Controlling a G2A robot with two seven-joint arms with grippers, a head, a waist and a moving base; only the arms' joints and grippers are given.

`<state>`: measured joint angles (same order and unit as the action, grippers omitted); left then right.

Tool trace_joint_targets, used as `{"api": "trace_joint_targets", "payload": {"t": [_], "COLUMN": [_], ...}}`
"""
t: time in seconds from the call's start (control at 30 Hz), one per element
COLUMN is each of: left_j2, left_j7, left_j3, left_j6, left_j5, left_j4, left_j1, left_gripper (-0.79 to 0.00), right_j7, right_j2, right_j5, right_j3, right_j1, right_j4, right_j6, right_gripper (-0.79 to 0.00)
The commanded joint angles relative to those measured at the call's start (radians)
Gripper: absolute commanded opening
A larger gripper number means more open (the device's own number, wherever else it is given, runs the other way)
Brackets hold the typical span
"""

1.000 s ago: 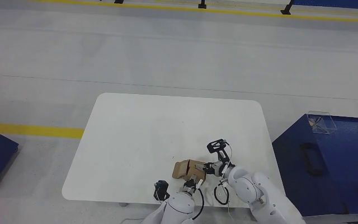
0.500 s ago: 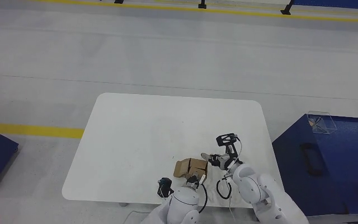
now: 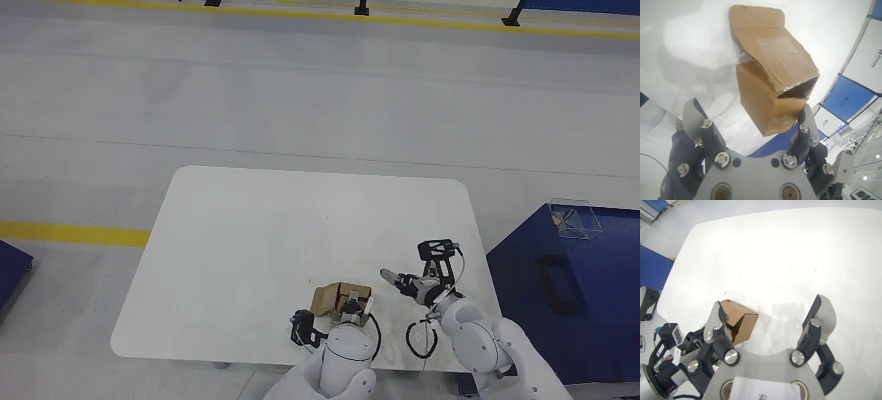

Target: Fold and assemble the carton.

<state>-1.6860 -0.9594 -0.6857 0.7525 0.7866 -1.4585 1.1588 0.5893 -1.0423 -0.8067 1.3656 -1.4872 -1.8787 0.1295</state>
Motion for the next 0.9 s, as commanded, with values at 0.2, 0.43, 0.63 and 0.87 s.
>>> {"api": "trace_joint_targets", "payload": {"t": [0.2, 0.43, 0.63, 0.87], "left_j2": [0.035, 0.086, 0.086, 0.086], "left_j7": [-0.032, 0.130, 0.130, 0.130], "left_j3": [0.015, 0.020, 0.020, 0.020], "left_j6": [0.012, -0.025, -0.025, -0.025], "left_j5": [-0.217, -0.346, -0.346, -0.346], "left_j4": [-0.324, -0.400, -0.400, -0.400], "left_j1": [0.151, 0.173, 0.173, 0.173], "left_gripper": [0.000, 0.000, 0.000, 0.000], "right_j7": [0.196, 0.172, 0.149, 0.089], "right_j2": [0.006, -0.020, -0.050, -0.074], "right_j5": [-0.110, -0.121, -0.116, -0.113], "right_j3": [-0.030, -0.148, -0.250, -0.300], "right_j1": [0.011, 0.111, 0.221, 0.292], "right_j4": [0.059, 0.168, 0.253, 0.315], "right_j6": [-0.001, 0.018, 0.038, 0.047], "right_gripper": [0.000, 0.000, 0.000, 0.000]}}
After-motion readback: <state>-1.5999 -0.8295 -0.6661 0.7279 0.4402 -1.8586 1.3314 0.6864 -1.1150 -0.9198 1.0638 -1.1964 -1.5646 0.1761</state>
